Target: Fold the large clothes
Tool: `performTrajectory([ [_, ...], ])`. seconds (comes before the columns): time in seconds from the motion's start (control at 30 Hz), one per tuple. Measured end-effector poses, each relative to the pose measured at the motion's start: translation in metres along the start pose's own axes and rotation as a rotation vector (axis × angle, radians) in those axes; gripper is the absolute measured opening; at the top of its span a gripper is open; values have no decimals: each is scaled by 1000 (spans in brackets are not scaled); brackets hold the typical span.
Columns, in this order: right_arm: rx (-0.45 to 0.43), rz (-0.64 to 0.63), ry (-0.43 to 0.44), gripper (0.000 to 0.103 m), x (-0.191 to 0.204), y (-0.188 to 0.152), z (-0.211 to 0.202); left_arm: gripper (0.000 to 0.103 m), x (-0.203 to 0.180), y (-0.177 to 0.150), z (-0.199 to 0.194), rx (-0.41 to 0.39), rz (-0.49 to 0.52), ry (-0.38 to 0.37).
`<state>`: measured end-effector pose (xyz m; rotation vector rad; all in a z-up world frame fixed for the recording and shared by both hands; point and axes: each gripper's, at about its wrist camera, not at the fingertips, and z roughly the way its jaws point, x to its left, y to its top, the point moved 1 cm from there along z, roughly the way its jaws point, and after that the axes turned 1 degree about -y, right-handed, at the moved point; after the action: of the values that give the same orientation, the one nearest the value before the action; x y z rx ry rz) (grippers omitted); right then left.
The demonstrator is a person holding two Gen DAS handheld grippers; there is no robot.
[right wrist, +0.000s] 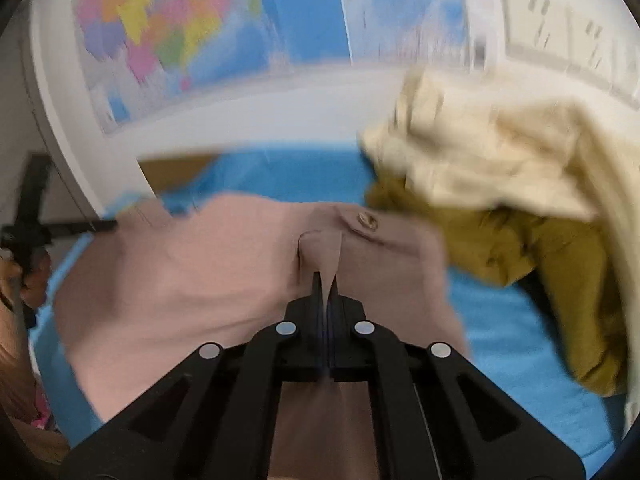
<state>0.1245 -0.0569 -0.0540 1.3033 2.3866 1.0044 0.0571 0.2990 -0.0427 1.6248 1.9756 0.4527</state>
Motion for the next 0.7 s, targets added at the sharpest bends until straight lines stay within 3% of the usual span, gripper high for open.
performTrajectory([
  [0.1,35,-5,-14,5,0,-11,13,16,4,-7,8,28,-2,26],
  [0.17,12,7,-8,9,-2,-10,5,31,6,-12,3,13,-2,22],
  [0.2,1,7,-11,12,-3,-9,-1,34,7,-16,-3,-4,1,16],
  [0.27,-21,9,-24,34,-5,-8,-12,43,5,-22,-20,-46,12,1],
  [0.33,-61,21,5,44,-8,-12,-32,45,0,-30,-36,-82,44,-19],
  [0.4,-92,29,17,47,-12,-18,-48,48,-10,-40,-47,-98,91,-47],
  [0.47,-126,56,17,61,-22,-32,-71,50,-21,-55,-50,-83,136,-88],
  [0.53,-141,97,7,64,-34,-51,-89,53,-25,-65,-45,-52,162,-117],
  [0.63,-82,187,14,73,-54,-86,-93,53,-22,-79,-23,12,157,-95],
  [0.7,-52,232,14,73,-65,-102,-86,53,-13,-83,-7,41,111,-109],
])
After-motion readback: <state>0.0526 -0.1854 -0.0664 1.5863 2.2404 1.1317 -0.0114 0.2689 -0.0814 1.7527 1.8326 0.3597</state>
